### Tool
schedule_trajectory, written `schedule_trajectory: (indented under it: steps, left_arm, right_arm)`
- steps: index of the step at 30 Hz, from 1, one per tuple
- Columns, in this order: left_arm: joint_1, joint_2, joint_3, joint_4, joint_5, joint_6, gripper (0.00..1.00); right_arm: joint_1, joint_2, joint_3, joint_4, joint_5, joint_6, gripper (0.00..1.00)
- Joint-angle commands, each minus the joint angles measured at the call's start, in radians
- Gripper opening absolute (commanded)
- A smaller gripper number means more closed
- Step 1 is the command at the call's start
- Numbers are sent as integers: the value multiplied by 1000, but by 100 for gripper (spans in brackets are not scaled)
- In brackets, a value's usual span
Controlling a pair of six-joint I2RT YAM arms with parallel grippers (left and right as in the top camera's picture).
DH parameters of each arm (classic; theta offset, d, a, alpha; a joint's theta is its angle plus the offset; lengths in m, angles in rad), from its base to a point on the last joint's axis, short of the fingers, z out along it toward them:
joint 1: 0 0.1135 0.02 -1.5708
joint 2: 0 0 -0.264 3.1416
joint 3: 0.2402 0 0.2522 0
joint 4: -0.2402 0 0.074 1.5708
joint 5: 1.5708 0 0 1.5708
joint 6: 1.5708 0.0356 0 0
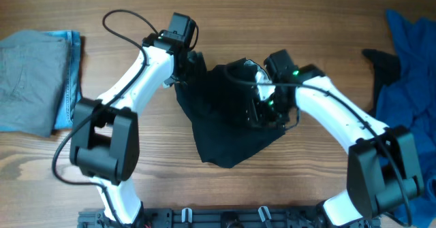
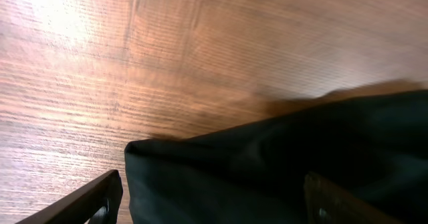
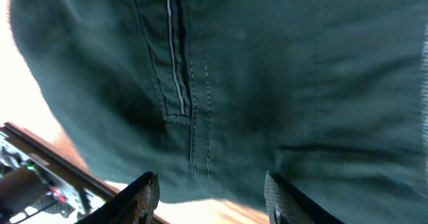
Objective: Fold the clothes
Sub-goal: 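Grasp the folded black garment's top edge with both grippers and lift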
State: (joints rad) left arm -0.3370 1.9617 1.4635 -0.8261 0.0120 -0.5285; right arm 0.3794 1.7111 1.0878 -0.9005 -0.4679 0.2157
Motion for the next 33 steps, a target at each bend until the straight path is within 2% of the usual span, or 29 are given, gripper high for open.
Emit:
schedule_trajectory:
  steps: [1, 8, 13, 15, 16, 18, 22, 25, 27, 28, 30, 33]
  left_arm:
    - [9, 55, -6, -25, -2, 28, 87]
    - [7, 107, -7, -65, -2, 27, 86]
    - [6, 117, -9, -164, 0, 23, 86]
    - [3, 117, -16, -223, 35, 24, 86]
    - [2, 117, -23, -248, 59, 24, 86]
    - [-1, 117, -34, -298, 108, 24, 79]
    - [-4, 106, -37, -373, 184, 17, 56]
    - [0, 52, -37, -383, 185, -13, 55]
    - [8, -10, -35, -372, 177, -19, 57]
    - [17, -59, -35, -353, 165, -18, 62]
    - [32, -119, -35, -311, 143, -18, 84]
    - [56, -180, -35, -233, 150, 3, 98]
  right_arm:
    - [6, 2, -81, 57, -13, 50, 56]
    - [6, 2, -180, 142, 92, 59, 58]
    - [3, 2, -188, 167, 270, 132, 67]
    - [-8, 2, -188, 228, 278, 125, 75]
    - [-14, 2, -188, 266, 278, 121, 76]
    - [-32, 2, -188, 355, 290, 108, 75]
    - [-84, 2, -185, 528, 290, 71, 70]
    - [-114, 2, -185, 593, 289, 71, 69]
    - [-127, 2, -185, 601, 289, 71, 69]
    - [-131, 2, -185, 599, 289, 71, 69]
    - [-131, 2, -185, 595, 289, 59, 69]
    - [-131, 2, -185, 591, 289, 47, 69]
